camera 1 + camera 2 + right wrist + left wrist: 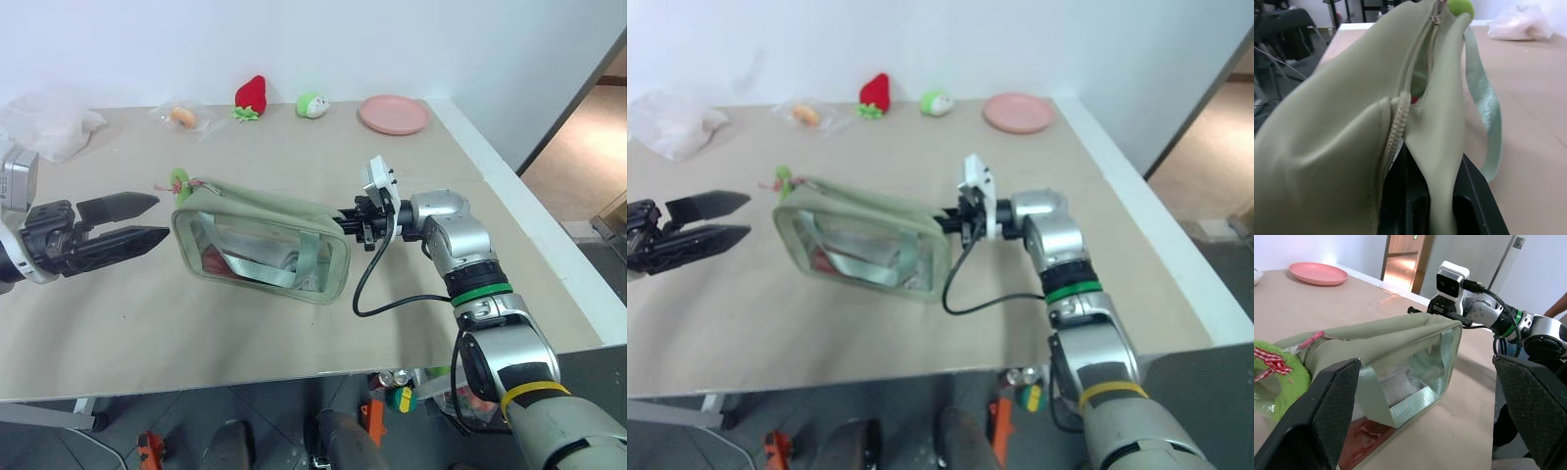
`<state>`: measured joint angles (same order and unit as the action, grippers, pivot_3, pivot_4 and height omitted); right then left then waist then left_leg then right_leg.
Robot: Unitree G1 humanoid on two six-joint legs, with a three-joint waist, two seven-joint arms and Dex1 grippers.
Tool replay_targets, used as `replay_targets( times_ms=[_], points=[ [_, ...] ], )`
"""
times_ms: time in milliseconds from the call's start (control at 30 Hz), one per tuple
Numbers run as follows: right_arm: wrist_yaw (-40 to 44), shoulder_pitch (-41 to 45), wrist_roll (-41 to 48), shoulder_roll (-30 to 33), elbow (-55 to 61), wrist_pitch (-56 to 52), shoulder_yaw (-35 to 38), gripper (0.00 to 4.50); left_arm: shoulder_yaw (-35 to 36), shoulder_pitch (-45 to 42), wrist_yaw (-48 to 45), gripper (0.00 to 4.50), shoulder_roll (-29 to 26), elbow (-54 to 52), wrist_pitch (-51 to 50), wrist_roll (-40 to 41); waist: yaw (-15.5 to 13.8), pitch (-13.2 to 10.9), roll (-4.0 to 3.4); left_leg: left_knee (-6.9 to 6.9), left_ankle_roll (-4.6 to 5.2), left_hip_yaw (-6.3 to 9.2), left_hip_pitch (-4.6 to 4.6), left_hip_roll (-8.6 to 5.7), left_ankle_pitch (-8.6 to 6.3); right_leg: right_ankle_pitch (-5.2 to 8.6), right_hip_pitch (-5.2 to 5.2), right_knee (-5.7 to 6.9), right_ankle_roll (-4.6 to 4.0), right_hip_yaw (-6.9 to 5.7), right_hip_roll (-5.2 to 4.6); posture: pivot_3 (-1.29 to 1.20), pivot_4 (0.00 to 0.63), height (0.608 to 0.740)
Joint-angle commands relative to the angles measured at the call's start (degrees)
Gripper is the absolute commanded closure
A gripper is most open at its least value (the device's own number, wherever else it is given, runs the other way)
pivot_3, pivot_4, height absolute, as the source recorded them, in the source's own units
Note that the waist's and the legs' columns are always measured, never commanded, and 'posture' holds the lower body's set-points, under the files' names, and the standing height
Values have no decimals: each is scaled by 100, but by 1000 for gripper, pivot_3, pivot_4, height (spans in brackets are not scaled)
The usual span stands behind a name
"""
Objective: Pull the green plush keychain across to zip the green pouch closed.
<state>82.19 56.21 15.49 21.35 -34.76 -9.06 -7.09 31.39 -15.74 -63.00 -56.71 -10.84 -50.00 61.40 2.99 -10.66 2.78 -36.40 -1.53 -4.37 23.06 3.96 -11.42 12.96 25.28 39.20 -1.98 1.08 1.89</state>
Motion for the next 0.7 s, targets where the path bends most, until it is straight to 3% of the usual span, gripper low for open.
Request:
replay_targets(
  times_ms=[33,133,167,200,567,700],
  points=[
    [310,17,366,-45,312,-555,61,4120,139,-40,5,0,-2,-133,93,77,0,0,0,1,0,0,0,0,0,0,1,0,0,0,0,0,150,740],
    [631,101,590,55,300,-778,192,4120,127,-64,-10,0,-13,-109,95,78,0,0,0,4,0,0,0,2,0,2,2,0,-3,0,3,0,150,740],
    [732,145,596,95,239,-770,204,3672,121,-71,-18,0,-18,-104,97,77,0,0,0,6,0,0,1,3,0,3,3,0,-5,0,4,0,150,740],
    [817,198,575,127,158,-743,195,3500,105,-91,-24,0,-22,-85,101,71,-1,0,0,7,0,0,2,3,0,5,3,0,-8,-1,5,0,150,740],
    [1031,1101,149,163,-851,213,-407,3500,63,-189,-67,0,-58,-4,99,59,-21,-1,-1,9,-3,0,18,-15,-2,16,8,-2,-2,0,-17,0,150,740],
    [1031,1214,399,301,-993,279,-706,3500,130,-154,-74,0,-70,-33,67,84,-21,-1,-1,9,-3,0,22,-14,-2,18,9,-2,-3,-8,-14,0,150,740]
  ],
)
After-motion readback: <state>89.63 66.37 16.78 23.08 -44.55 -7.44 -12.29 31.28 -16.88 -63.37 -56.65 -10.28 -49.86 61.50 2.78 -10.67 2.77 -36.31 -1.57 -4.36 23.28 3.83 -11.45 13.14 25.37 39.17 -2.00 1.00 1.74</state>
